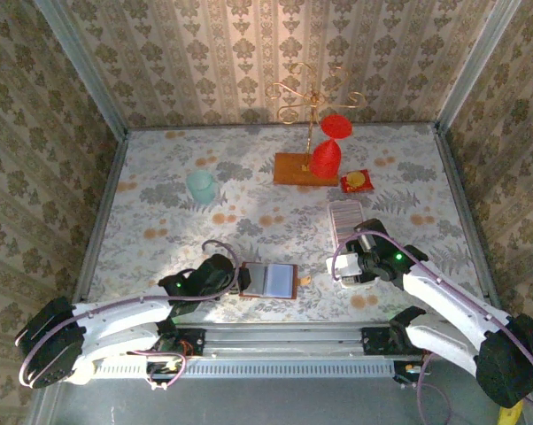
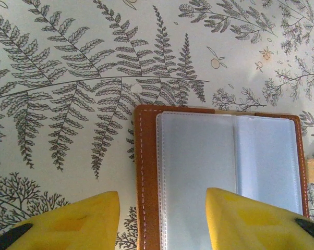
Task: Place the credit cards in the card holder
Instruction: Pick up the credit card from the storage box.
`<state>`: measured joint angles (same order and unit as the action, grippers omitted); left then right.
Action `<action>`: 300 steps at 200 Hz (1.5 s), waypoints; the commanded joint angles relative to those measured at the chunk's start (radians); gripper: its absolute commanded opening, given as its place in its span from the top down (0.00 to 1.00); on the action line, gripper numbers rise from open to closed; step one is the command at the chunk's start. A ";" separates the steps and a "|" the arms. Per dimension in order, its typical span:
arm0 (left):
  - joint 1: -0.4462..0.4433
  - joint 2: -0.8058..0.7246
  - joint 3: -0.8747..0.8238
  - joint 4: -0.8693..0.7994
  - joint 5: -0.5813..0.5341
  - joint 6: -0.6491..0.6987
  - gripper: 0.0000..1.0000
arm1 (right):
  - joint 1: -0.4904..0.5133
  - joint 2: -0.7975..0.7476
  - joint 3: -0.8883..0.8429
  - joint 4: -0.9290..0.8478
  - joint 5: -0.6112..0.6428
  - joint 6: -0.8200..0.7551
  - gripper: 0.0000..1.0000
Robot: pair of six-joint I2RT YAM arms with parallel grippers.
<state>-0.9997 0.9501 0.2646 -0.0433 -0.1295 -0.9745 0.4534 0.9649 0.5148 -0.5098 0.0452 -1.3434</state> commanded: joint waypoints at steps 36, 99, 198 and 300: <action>0.005 -0.002 0.001 0.014 0.009 0.004 0.55 | -0.002 -0.033 0.007 -0.022 0.028 -0.039 0.65; 0.005 -0.002 0.004 0.016 0.016 0.002 0.57 | 0.001 -0.054 0.017 -0.056 0.019 -0.042 0.86; 0.004 -0.019 0.014 -0.019 0.014 0.000 0.58 | 0.026 -0.182 0.060 -0.233 0.001 -0.012 1.00; 0.004 -0.094 0.074 -0.176 -0.011 0.034 0.43 | 0.069 -0.286 0.335 -0.290 -0.326 0.996 1.00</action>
<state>-0.9997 0.8806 0.2852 -0.1314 -0.1196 -0.9680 0.5014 0.6861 0.8047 -0.9054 -0.1776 -0.8772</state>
